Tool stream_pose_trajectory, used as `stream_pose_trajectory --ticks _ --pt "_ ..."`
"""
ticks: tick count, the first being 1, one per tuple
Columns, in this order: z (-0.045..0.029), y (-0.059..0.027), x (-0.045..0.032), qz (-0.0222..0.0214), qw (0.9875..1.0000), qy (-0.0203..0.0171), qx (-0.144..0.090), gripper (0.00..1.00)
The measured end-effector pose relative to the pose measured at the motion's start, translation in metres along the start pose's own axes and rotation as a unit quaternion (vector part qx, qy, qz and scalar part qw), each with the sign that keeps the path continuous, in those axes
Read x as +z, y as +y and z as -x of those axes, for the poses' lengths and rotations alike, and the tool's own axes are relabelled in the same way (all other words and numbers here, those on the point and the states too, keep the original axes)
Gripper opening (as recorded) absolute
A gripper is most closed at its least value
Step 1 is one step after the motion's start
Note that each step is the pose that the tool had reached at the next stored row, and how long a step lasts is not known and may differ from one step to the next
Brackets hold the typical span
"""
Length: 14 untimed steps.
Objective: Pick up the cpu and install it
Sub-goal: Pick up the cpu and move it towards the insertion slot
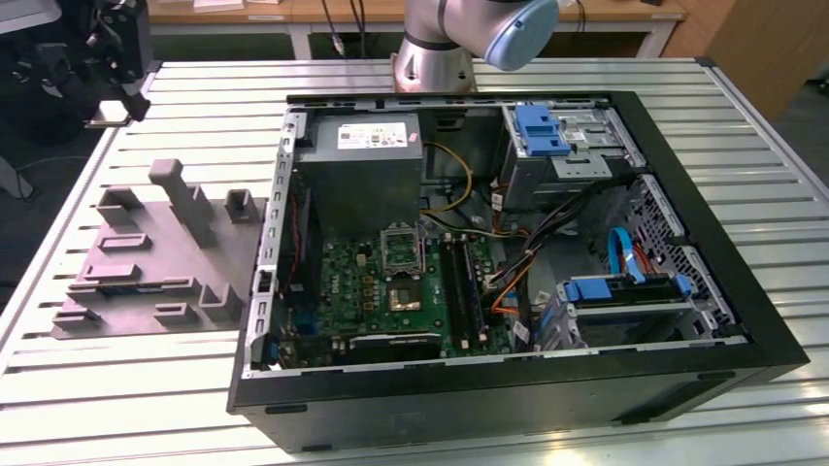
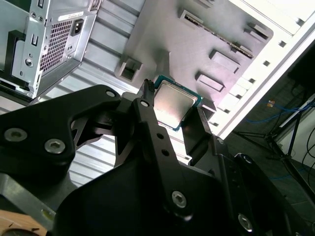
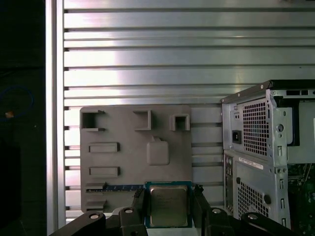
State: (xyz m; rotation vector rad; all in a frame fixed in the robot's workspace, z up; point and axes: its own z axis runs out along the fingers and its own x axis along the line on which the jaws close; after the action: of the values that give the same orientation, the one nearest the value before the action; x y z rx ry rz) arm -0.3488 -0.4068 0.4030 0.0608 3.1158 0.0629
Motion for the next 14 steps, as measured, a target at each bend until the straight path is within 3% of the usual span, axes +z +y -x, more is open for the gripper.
stream_pose_trajectory --ticks 14 --pt "0.0023 0.0001 0.0000 0.0000 1.0000 0.0000 0.000 0.47"
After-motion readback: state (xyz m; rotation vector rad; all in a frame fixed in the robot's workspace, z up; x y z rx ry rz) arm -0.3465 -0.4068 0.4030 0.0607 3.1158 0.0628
